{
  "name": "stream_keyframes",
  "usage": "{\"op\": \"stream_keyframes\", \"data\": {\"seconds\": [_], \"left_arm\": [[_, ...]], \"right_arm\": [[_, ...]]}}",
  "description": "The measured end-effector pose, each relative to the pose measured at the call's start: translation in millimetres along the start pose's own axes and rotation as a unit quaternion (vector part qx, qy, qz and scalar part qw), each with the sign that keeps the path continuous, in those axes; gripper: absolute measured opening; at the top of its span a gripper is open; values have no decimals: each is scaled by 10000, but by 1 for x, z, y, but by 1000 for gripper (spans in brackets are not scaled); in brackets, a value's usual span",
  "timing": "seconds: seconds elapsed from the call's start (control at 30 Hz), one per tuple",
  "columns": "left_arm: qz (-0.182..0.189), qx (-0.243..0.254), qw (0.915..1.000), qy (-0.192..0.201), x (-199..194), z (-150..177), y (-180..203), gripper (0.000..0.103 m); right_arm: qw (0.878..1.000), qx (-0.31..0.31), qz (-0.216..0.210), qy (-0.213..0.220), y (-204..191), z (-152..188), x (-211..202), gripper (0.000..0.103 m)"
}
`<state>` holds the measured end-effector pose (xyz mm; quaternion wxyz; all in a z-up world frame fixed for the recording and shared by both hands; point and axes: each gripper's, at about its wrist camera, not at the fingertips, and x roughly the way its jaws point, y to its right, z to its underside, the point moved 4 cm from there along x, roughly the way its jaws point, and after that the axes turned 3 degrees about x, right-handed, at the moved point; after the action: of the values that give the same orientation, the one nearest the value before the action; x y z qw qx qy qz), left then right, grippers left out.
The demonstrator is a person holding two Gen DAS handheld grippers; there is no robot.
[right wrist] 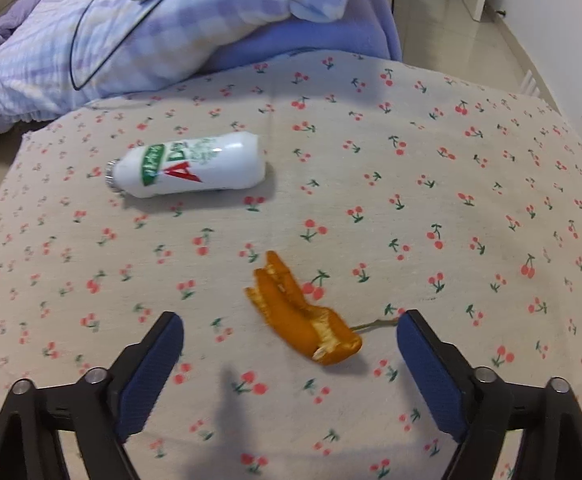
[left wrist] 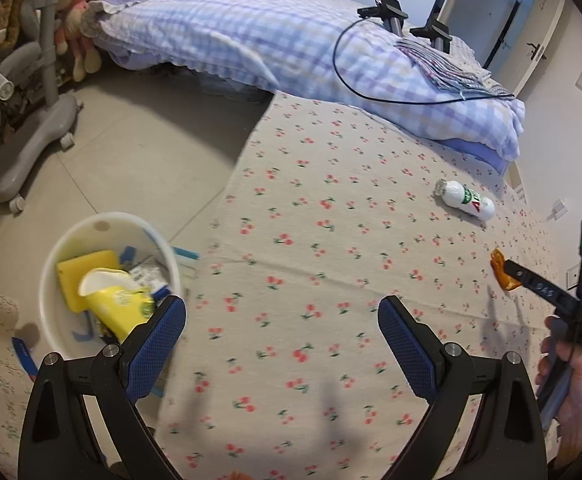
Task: Collect trash
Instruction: 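Grasp the orange peel on the table with the right tool, then grasp the white drink bottle with the left tool while the right tool holds the peel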
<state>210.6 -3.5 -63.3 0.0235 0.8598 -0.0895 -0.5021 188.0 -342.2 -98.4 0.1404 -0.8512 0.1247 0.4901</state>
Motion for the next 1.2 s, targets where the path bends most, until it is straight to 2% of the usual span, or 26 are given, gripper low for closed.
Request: {"op": "stream_keyframes", "data": {"seconds": [0.17,0.23,0.27,0.37,0.4,0.6,0.7,0.73,0.83,0.93,1.07,1.2], "left_arm": [[48,86,9999,-30,6,0,20,98],[62,145,9999,-43,6,1,26,98],[65,179,9998,-45,6,3,29,98],[40,314,9995,-61,8,5,39,98],[36,345,9994,-66,8,6,41,98],[92,950,9952,-219,22,13,75,98],[131,1537,9878,-189,30,4,104,98],[98,1890,9818,-127,35,-2,119,98],[-77,2507,9680,1,48,-17,146,98],[-162,3051,9522,72,68,-36,179,98],[-303,3560,9338,186,91,-56,209,98],[-305,3865,9212,327,112,-81,237,94]], "right_arm": [[9999,-50,104,-66,3,0,17,70],[9998,-38,124,-134,5,2,24,58],[9997,-42,136,-173,5,2,27,46],[9997,-67,62,-218,5,3,26,24],[9997,-45,46,-251,6,3,24,22],[9991,160,-67,-381,27,10,-3,20],[9983,367,-164,-416,46,16,-21,20],[9973,498,-294,-443,53,19,-27,20],[9948,651,-608,-493,67,26,-43,20],[9957,549,-614,-413,80,30,-58,20],[9961,591,-578,-296,104,35,-71,20],[9958,716,-518,-259,131,42,-79,20]]}}
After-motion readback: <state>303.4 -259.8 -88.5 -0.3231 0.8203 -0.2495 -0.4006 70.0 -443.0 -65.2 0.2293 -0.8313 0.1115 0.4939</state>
